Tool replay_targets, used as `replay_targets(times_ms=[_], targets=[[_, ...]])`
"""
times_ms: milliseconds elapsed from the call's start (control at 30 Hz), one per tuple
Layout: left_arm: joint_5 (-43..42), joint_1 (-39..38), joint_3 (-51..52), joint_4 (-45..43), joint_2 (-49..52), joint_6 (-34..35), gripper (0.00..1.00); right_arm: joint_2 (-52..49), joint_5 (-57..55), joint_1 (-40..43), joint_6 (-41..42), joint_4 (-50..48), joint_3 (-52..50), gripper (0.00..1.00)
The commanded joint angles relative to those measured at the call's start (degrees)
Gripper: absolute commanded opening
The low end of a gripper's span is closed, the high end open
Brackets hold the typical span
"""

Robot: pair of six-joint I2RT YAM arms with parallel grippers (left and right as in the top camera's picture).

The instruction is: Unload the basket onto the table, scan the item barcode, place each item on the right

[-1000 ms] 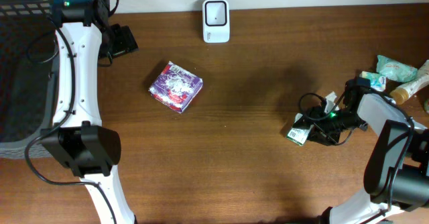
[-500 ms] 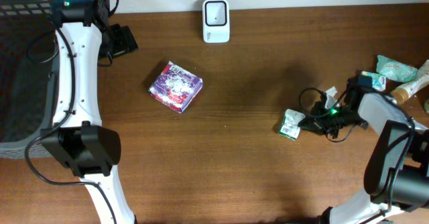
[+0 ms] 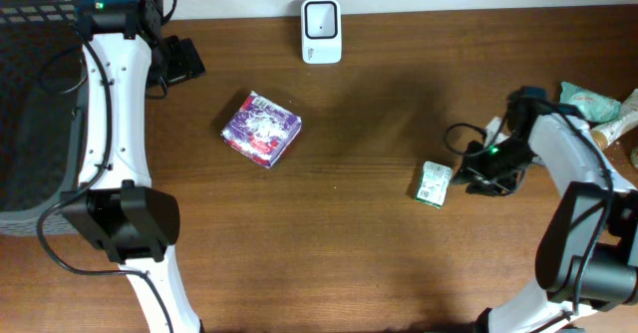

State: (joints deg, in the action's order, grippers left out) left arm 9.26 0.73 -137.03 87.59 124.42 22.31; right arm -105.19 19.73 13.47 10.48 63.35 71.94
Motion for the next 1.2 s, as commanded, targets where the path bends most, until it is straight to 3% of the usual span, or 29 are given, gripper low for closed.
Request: replay_targets(times_ms=[0, 100, 133, 233, 300, 367, 433, 500, 600, 667, 767, 833, 1000, 1067, 1133, 1167], targets=[[-1.81, 0.15, 0.17, -1.57, 0.72, 2.40, 0.99, 0.09, -0.94, 1.84, -2.43, 2.58, 5.81, 0.53], [-5.64, 0.15, 0.17, -5.38, 0.72, 2.97, 0.99, 0.09, -2.89, 2.03, -3.19, 4.11, 8.66, 0.96], [-6.43, 0.15, 0.17, -6.19, 0.72, 2.99, 0.99, 0.07, -4.42, 2.03, -3.17, 3.82, 8.66, 0.99], [-24.46, -0.17, 0.17, -5.14, 0.74, 2.32, 1.00, 0.04, -5.64, 2.03, -3.15, 2.82, 8.66, 0.99], [-38.32, -2.54, 0.20, -4.96, 1.60, -6.54, 0.85, 0.04, -5.62, 2.05, -2.51, 1.16, 8.66, 0.99], [-40.33, -9.20, 2.43, -1.90, 2.34, -16.50, 0.89, 0.04, -5.64, 3.15, -2.54, -0.59, 8.66, 0.99], [-40.33, -15.19, 6.80, -3.02, 2.38, -17.70, 0.95, 0.04, -5.46, 5.33, -2.51, -0.79, 8.66, 0.99], [-40.35, -21.88, 13.31, -8.57, 2.38, -17.68, 0.96, 0.04, -5.20, 7.76, -2.51, -0.55, 8.66, 0.99], [-44.39, -30.73, 24.87, -22.16, 2.49, -17.66, 0.78, 0.04, -2.80, 10.21, -2.54, 0.92, 8.63, 0.99], [-47.91, -34.07, 28.57, -28.96, 3.61, -17.18, 0.73, 0.04, -2.08, 10.21, -2.54, 0.96, 8.63, 0.99], [-48.76, -37.09, 28.70, -35.28, 7.76, -13.31, 0.71, 0.04, -1.92, 10.16, -2.54, 1.68, 8.63, 0.99], [-54.58, -39.17, 28.70, -40.33, 11.13, -13.33, 0.75, 0.02, -1.95, 10.16, -2.56, 2.91, 8.55, 0.99], [-55.67, -41.09, 28.70, -48.89, 16.02, -4.81, 0.75, 0.02, -1.84, 10.19, -2.58, 4.92, 7.78, 0.99], [-62.27, -41.09, 28.70, -52.26, 18.29, -4.07, 0.75, 0.02, -0.46, 10.16, -3.19, 5.44, 7.78, 0.99], [-63.52, -41.11, 28.70, -52.43, 19.96, -1.57, 0.71, 0.02, 0.22, 10.16, -3.19, 5.40, 7.78, 0.99], [-63.52, -41.22, 28.79, -52.43, 21.18, 0.74, 0.63, 0.02, 0.20, 10.16, -3.21, 5.42, 7.78, 0.99]])
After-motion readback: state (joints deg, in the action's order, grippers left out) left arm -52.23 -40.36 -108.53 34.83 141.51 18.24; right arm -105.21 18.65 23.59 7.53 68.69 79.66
